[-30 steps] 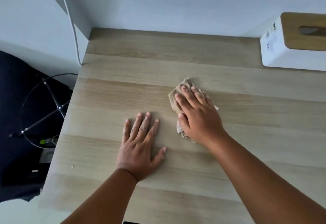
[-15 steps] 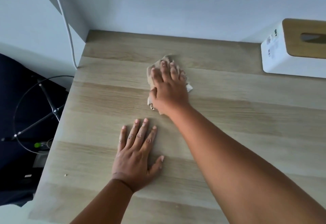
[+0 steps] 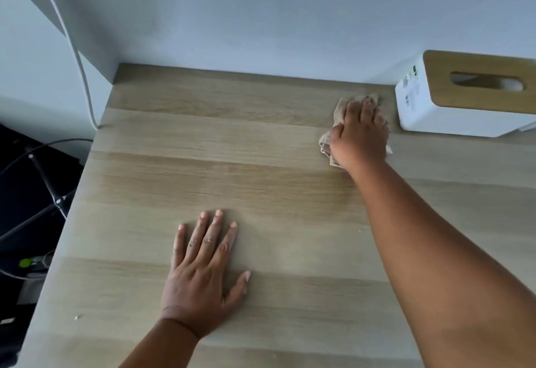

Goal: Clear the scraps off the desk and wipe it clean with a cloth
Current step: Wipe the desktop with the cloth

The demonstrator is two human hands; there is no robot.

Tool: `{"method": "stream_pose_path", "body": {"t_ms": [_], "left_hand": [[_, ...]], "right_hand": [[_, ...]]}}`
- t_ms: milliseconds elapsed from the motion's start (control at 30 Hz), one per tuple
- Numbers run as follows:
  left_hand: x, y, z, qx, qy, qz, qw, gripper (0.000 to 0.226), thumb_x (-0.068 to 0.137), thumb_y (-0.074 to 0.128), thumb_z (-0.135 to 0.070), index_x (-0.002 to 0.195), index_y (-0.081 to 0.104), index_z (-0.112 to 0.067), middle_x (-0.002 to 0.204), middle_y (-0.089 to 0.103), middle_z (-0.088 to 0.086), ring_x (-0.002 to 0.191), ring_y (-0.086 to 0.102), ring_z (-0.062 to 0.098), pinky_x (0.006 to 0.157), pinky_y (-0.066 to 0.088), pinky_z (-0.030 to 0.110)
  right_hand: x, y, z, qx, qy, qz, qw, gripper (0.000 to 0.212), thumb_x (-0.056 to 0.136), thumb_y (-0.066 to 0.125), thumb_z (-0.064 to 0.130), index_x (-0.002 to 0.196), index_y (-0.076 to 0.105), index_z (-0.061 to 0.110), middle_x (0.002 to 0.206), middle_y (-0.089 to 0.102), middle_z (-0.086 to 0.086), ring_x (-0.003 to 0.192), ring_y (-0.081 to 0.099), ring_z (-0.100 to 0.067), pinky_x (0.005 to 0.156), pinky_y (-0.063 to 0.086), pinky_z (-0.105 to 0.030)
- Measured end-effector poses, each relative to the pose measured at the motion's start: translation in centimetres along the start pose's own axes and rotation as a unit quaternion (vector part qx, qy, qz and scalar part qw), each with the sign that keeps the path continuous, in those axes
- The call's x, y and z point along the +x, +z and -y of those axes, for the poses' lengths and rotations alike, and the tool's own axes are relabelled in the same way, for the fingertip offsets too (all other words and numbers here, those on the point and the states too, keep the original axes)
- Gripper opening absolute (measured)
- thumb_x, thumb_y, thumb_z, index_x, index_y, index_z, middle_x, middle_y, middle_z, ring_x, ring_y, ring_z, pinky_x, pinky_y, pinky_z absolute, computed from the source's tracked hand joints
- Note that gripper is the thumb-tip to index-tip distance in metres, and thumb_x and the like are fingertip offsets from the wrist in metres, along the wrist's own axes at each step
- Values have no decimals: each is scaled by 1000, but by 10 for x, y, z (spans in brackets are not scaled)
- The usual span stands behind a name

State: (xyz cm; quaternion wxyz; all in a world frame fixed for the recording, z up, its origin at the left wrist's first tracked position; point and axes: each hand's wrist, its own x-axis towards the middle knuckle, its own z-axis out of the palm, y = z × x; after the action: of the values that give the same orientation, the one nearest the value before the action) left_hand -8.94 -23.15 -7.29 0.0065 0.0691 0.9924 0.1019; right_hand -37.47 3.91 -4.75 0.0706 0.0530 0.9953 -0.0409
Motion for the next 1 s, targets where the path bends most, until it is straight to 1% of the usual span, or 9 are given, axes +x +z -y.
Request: {"method": "stream_pose_path", "body": {"t_ms": [100, 200, 300, 400, 467, 567, 700, 867, 1000], "left_hand": [[0, 0, 0, 3, -1, 2, 1000, 87, 89, 54, -63, 161, 33, -17, 172, 16, 8, 159, 14, 32, 121, 23, 66], [0, 0, -1, 4, -4, 4, 1000, 87, 90, 53, -63, 161, 31, -18, 173, 15, 7, 159, 13, 31, 121, 22, 66], [1, -1, -1, 6, -3, 6, 1000, 88, 90, 53, -63, 162, 29, -19, 173, 14, 7, 160, 13, 31, 121, 22, 66], [0, -2, -1, 7, -9, 11, 1000, 89, 89, 53, -63, 163, 27, -20, 173, 13, 7, 160, 12, 31, 121, 22, 65], [0, -2, -2, 5, -8, 8, 1000, 89, 90, 53, -64, 163, 27, -20, 173, 13, 7, 160, 12, 30, 121, 22, 65], [0, -3, -1, 2, -6, 4, 1000, 88, 90, 54, -63, 162, 29, -19, 173, 14, 7, 159, 13, 31, 121, 22, 65], [0, -4, -2, 1, -7, 6, 1000, 88, 90, 55, -64, 162, 30, -19, 173, 15, 7, 159, 13, 31, 121, 23, 66], [0, -4, -2, -1, -8, 5, 1000, 88, 89, 57, -63, 161, 32, -18, 173, 15, 8, 159, 13, 31, 121, 23, 66], [1, -4, -3, 6, -11, 11, 1000, 89, 89, 55, -63, 162, 30, -19, 173, 14, 7, 160, 12, 31, 121, 22, 66]], "right_hand": [[28, -4, 29, 23, 32, 31, 999, 62, 98, 38, 38, 156, 32, 19, 169, 8, -22, 153, 11, -48, 123, 12, -62], [11, 1, 78, 27, -78, 23, 996, 61, 98, 39, 40, 157, 33, 24, 170, 9, -18, 154, 9, -47, 124, 9, -60], [-29, 12, 117, 18, -206, 31, 978, 60, 101, 33, 45, 158, 31, 27, 172, 8, -13, 156, 6, -44, 126, 7, -58], [-68, 21, 119, 13, -290, 37, 956, 60, 101, 35, 46, 158, 33, 27, 171, 16, -10, 156, 13, -39, 126, 10, -57], [-82, 24, 97, 8, -313, 27, 949, 60, 100, 36, 47, 156, 38, 26, 169, 23, -8, 154, 22, -37, 125, 17, -55], [-76, 23, 51, -6, -276, -1, 961, 58, 99, 38, 48, 153, 44, 27, 166, 32, -6, 145, 37, -37, 118, 32, -50], [-42, 14, 23, -29, -160, -31, 986, 59, 97, 38, 46, 151, 42, 23, 164, 33, -13, 140, 40, -40, 113, 36, -51], [-12, 12, 80, 1, -122, -17, 992, 57, 100, 35, 41, 154, 37, 21, 168, 21, -15, 150, 23, -43, 121, 22, -57], [-15, 18, 141, 22, -199, 14, 980, 57, 102, 33, 41, 157, 33, 24, 171, 14, -11, 155, 11, -42, 125, 12, -58]]}}
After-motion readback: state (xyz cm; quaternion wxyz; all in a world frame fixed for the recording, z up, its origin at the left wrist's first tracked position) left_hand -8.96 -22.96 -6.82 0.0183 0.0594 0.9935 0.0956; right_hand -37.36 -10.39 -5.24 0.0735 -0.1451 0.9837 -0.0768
